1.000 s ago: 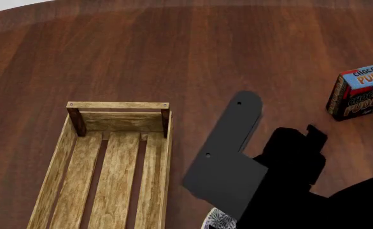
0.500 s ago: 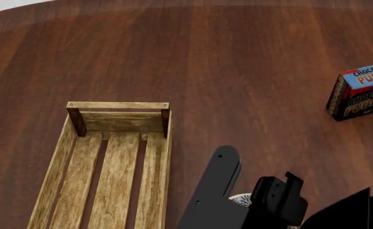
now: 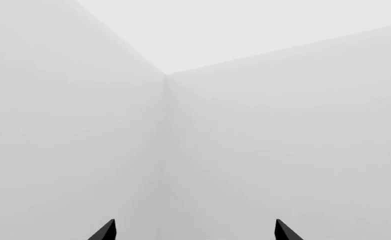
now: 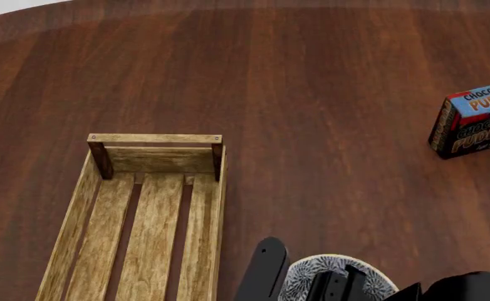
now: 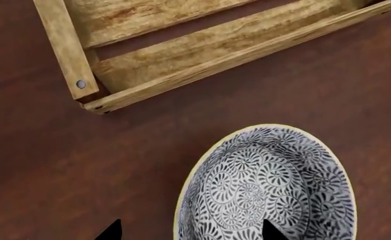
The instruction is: Stack the left bowl on the right bowl and place them in the tray.
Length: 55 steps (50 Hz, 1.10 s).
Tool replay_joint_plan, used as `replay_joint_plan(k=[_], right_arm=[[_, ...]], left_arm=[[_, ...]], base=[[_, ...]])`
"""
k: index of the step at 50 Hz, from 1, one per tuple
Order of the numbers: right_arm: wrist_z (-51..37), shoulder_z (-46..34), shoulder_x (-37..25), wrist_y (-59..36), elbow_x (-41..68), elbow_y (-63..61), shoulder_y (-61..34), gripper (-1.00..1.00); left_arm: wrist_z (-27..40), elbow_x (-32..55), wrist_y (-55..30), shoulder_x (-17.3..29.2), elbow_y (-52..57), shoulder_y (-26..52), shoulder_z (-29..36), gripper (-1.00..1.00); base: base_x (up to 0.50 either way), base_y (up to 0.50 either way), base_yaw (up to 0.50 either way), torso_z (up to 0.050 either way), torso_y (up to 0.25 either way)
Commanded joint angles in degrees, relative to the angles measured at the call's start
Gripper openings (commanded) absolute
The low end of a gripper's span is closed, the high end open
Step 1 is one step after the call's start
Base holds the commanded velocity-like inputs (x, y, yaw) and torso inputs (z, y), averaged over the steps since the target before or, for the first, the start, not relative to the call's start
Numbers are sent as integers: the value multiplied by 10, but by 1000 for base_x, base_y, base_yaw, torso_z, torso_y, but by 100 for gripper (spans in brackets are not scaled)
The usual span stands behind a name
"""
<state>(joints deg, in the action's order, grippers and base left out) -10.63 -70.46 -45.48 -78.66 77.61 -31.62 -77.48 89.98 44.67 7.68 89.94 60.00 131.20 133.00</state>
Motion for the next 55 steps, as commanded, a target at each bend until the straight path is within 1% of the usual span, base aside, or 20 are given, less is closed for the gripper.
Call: replay_joint_plan(k=[1, 34, 55], right_arm=[[30, -40, 16, 17, -62, 19, 24, 100], [79, -134, 56, 75, -183, 97, 68, 100], [93, -158, 57, 92, -206, 128, 84, 100]], left_arm=[[0, -1, 4, 0, 0, -12, -10, 100], [0, 3, 8, 1, 0, -44, -42, 100], [0, 1, 11, 1, 0, -61, -56, 100]], base=[[0, 0, 0, 0, 0], [0, 0, 0, 0, 0], [0, 0, 0, 0, 0]])
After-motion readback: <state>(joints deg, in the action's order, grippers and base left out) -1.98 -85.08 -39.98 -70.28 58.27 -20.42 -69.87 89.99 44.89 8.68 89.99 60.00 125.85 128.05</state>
